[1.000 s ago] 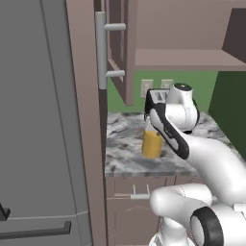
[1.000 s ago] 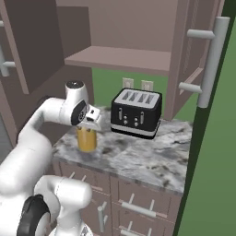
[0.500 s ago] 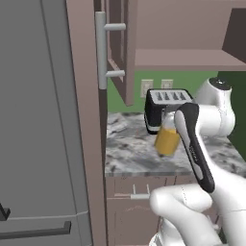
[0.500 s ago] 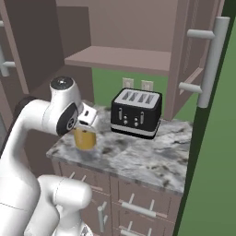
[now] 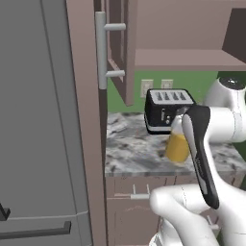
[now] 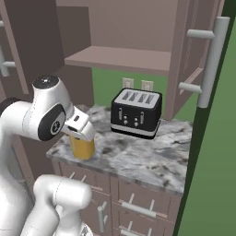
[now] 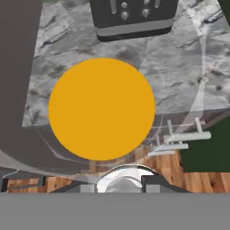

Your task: There is a tray on the dining counter. Grab the cup, mug, and pitcher and place them on the tray. The pitcher may be placed next to the tray if it cannot fit the tray.

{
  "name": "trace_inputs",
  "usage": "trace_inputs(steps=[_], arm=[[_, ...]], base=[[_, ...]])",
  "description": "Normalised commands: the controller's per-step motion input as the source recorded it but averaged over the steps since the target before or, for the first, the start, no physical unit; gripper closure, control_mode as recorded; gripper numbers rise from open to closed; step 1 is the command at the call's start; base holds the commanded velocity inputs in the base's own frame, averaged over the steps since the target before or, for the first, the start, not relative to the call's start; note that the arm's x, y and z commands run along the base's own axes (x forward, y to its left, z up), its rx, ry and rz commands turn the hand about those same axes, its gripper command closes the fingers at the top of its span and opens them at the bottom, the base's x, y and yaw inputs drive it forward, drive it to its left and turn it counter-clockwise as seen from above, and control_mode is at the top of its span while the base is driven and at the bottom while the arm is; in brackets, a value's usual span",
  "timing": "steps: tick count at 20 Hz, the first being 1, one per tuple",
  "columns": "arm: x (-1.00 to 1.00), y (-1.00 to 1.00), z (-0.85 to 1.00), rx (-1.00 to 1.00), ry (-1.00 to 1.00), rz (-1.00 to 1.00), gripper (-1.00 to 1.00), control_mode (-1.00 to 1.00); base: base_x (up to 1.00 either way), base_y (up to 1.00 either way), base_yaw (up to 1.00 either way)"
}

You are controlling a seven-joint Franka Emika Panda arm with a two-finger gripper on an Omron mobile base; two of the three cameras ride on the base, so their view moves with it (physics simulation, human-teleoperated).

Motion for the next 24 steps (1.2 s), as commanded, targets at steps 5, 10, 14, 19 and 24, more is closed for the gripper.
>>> trace_inputs(steps=[5,10,14,19,24], arm=[[-0.23,-0.03,0.0,-0.03,0.07,-0.05,1.0,1.0],[0.0,0.0,0.0,0.0,0.0,0.0,1.0,1.0],[0.0,0.0,0.0,0.0,0.0,0.0,1.0,1.0],[0.0,0.0,0.0,0.0,0.0,0.0,1.0,1.0],[0.0,0.0,0.0,0.0,0.0,0.0,1.0,1.0]], base=[[-0.14,-0.03,-0.01],[-0.86,-0.23,-0.08],[-1.0,-0.08,-0.2],[-1.0,-0.02,-0.27],[-0.18,-0.03,-0.93]])
